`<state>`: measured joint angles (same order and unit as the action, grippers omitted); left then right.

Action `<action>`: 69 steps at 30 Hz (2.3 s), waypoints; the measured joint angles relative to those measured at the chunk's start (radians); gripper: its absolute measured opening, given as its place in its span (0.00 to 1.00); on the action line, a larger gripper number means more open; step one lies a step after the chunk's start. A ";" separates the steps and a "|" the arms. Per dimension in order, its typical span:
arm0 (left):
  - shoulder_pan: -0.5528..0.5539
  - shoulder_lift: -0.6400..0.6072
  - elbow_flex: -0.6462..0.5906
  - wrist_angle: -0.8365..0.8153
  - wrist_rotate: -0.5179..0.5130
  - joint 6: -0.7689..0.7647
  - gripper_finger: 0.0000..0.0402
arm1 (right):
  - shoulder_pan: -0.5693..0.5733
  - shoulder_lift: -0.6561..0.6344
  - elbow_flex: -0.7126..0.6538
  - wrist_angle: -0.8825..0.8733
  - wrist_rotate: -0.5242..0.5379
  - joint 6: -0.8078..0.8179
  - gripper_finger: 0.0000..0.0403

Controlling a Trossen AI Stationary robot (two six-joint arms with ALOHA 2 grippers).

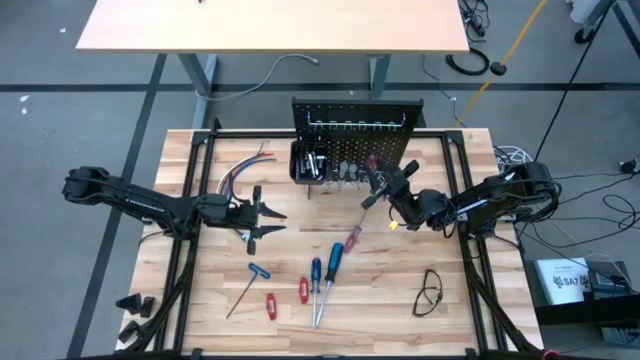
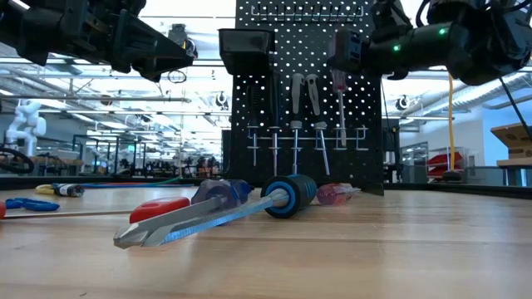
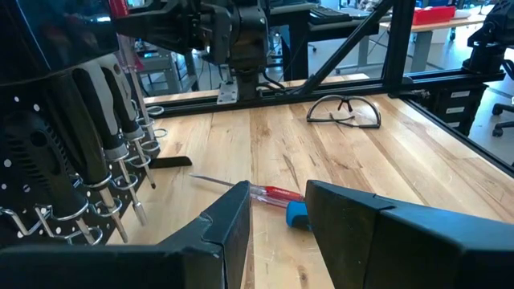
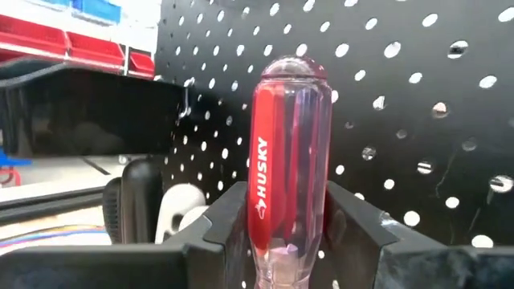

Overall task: Hang tools onto peg board
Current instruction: Hang the bottom red screwdriver on the peg board

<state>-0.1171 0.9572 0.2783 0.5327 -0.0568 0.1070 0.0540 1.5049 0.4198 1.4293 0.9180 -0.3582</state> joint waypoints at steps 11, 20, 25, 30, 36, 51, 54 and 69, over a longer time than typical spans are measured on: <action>0.000 0.000 0.000 -0.001 0.000 0.003 0.32 | -0.003 0.023 0.000 0.033 -0.003 0.005 0.31; 0.000 0.000 0.000 0.000 0.000 0.003 0.32 | -0.015 0.112 0.067 0.041 0.001 -0.056 0.31; 0.000 0.000 0.000 -0.009 0.000 0.002 0.32 | -0.009 0.160 0.092 0.071 0.068 -0.105 0.31; 0.000 0.000 0.000 -0.036 0.001 -0.003 0.32 | 0.013 0.161 0.093 0.071 0.095 -0.128 0.31; 0.000 0.000 0.000 -0.040 0.001 -0.023 0.32 | 0.054 0.157 0.092 0.061 0.155 -0.186 0.31; 0.000 0.000 0.000 -0.034 0.001 -0.048 0.32 | 0.078 0.156 0.092 0.032 0.156 -0.240 0.32; 0.000 0.000 0.000 -0.034 0.017 -0.048 0.32 | 0.079 0.155 0.092 0.014 0.159 -0.243 0.35; 0.000 0.000 0.000 -0.034 0.031 -0.048 0.32 | 0.109 0.155 0.092 0.001 0.333 -0.320 0.54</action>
<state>-0.1173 0.9569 0.2779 0.4992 -0.0257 0.0589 0.1632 1.6604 0.5114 1.4307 1.2514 -0.6785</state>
